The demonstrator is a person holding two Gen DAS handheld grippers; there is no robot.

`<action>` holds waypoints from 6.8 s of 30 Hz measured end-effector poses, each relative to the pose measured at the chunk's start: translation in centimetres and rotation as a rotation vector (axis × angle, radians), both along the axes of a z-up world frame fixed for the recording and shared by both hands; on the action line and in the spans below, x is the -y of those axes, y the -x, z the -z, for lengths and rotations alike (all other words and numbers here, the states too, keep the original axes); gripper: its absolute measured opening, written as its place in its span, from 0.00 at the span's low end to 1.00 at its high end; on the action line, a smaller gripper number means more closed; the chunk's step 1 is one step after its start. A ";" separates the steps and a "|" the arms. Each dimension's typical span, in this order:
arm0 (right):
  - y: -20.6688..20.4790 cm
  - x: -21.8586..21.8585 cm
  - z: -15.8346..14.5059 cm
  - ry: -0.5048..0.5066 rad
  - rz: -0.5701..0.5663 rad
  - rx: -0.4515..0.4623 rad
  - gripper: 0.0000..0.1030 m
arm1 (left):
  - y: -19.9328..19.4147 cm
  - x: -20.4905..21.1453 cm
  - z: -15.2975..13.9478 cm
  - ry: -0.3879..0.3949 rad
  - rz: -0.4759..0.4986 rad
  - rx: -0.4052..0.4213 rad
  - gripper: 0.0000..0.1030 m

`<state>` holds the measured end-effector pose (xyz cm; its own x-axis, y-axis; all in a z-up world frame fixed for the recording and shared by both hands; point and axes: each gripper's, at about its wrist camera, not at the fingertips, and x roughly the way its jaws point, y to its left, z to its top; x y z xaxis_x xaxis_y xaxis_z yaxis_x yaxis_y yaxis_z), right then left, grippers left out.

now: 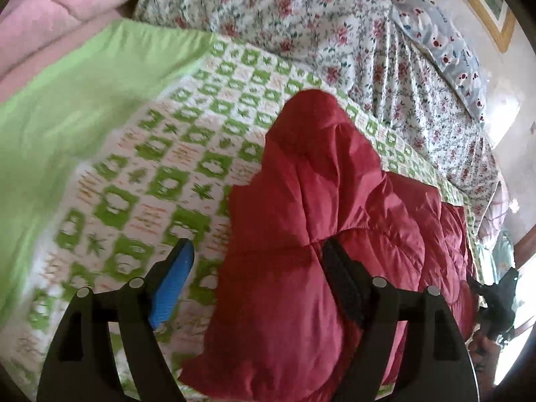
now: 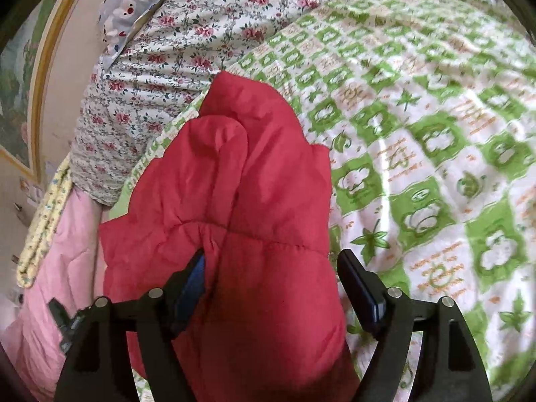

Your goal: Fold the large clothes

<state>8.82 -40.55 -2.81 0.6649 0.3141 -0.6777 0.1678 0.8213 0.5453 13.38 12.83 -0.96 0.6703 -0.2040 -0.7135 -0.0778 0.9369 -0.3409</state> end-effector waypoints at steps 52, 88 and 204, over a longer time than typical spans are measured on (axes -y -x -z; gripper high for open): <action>-10.3 -10.8 -0.2 0.418 -0.056 -0.011 0.81 | -11.0 12.3 3.1 -0.223 0.089 -0.193 0.78; 2.9 -16.6 -0.5 0.614 -0.165 0.073 0.81 | 1.3 14.5 1.9 -0.181 0.266 -0.092 0.80; 0.2 -10.9 1.0 0.477 -0.102 -0.004 0.90 | 0.3 11.3 4.1 -0.320 0.173 -0.124 0.93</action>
